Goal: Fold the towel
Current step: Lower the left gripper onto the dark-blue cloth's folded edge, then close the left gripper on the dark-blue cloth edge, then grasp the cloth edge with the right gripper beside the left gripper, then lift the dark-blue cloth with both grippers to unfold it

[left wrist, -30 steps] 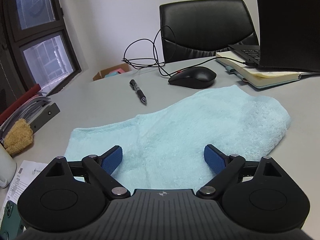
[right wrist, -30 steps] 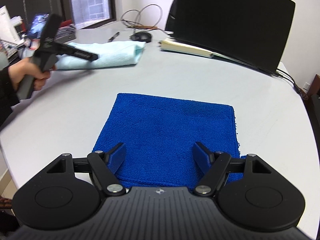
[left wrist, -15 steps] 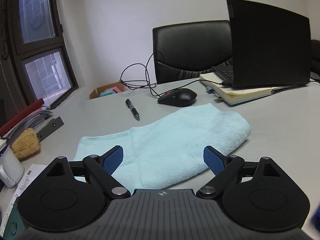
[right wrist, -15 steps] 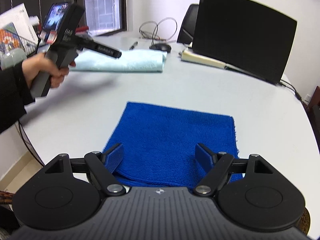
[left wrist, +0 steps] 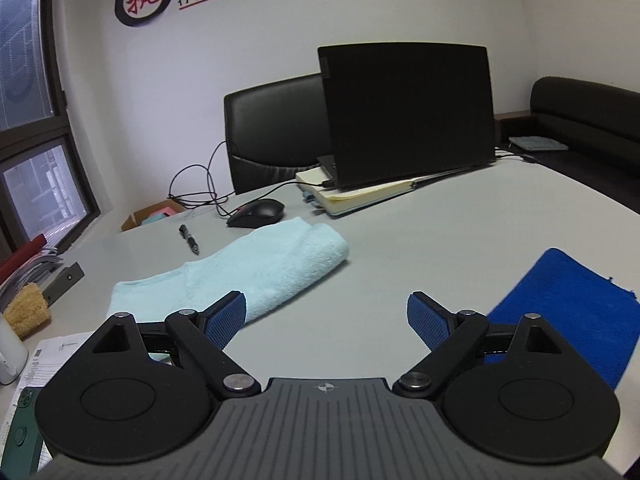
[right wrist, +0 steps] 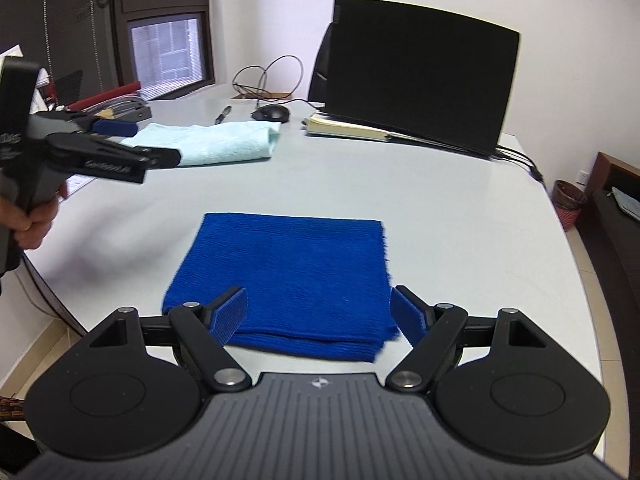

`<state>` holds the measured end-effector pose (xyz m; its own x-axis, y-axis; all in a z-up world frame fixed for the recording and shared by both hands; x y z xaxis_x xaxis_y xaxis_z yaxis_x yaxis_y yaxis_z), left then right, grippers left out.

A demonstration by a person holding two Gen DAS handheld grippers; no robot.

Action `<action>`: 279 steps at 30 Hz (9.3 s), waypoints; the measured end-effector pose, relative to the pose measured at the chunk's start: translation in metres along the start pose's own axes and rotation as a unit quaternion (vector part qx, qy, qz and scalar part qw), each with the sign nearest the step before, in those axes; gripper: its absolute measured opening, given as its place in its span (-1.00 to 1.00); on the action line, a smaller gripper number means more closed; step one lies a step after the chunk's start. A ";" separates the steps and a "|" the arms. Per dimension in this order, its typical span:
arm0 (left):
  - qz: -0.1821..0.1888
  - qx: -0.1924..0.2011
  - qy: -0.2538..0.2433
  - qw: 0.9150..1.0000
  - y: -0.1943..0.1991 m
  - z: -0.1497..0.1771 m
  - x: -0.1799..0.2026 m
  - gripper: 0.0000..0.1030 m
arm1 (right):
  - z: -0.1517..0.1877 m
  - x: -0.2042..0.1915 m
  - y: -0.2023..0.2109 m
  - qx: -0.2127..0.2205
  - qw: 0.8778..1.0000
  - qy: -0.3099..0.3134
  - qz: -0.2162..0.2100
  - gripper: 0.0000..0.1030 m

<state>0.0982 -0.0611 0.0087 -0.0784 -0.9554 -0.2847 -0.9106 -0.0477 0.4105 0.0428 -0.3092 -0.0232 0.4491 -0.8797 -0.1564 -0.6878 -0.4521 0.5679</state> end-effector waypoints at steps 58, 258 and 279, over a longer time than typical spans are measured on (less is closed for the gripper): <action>0.170 0.011 -0.102 0.980 0.029 0.022 0.206 -0.13 | 0.064 0.099 0.055 0.002 0.998 -0.048 0.046 0.54; 0.064 0.090 0.182 0.977 0.013 -0.072 -0.092 -0.88 | -0.170 0.019 -0.007 0.187 0.982 0.026 -0.021 -0.93; 0.066 0.062 0.187 0.978 0.046 -0.027 -0.063 -0.88 | -0.128 0.038 0.009 0.166 0.985 -0.012 -0.032 -0.93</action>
<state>0.0720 -0.0110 0.0690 -0.0656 -0.9917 0.1103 -0.9466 0.0968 0.3074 0.1271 -0.3275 0.0794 0.4864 -0.8495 -0.2044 -0.8095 -0.5262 0.2606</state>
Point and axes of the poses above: each gripper's, at about its wrist camera, not at the fingertips, and y roughly against the way its jaws point, x to its right, z to its underside, the point moved 2 cm from there along -y, roughly the way its jaws point, and after that the axes turned 10 degrees about -z, right-handed, at the moved point
